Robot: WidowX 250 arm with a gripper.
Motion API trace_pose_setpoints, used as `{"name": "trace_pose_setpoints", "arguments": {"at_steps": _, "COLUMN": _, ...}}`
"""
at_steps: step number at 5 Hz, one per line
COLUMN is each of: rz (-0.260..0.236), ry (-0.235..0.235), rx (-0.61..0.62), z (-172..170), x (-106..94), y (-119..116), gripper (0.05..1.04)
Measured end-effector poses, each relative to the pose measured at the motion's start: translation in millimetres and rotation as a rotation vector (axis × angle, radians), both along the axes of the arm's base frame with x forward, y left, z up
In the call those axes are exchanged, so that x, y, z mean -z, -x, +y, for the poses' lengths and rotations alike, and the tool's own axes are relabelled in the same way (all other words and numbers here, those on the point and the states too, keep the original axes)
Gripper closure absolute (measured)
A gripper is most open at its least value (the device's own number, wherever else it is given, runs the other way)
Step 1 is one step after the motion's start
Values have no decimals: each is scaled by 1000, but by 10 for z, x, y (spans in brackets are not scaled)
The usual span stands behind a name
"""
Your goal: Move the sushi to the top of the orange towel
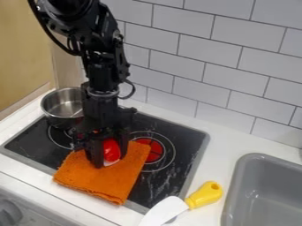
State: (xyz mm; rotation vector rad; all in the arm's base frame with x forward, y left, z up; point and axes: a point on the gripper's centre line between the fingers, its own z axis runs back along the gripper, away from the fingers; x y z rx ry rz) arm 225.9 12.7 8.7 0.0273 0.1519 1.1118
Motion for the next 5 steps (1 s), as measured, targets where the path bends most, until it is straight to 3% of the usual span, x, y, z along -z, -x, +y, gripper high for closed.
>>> {"name": "trace_pose_setpoints", "arguments": {"at_steps": 1, "rz": 41, "ry": 8, "rx": 39, "z": -5, "x": -58, "y": 82, "gripper": 184}}
{"name": "trace_pose_setpoints", "arguments": {"at_steps": 2, "rz": 99, "ry": -27, "rx": 90, "z": 26, "x": -165, "y": 120, "gripper": 63}}
{"name": "trace_pose_setpoints", "arguments": {"at_steps": 3, "rz": 102, "ry": -100, "rx": 160, "z": 26, "x": -337, "y": -15, "gripper": 79}}
{"name": "trace_pose_setpoints", "arguments": {"at_steps": 4, "rz": 51, "ry": -153, "rx": 339, "z": -200, "x": -587, "y": -286, "gripper": 85}}
{"name": "trace_pose_setpoints", "arguments": {"at_steps": 5, "rz": 48, "ry": -116, "rx": 587, "z": -603, "x": -639, "y": -445, "gripper": 85}}
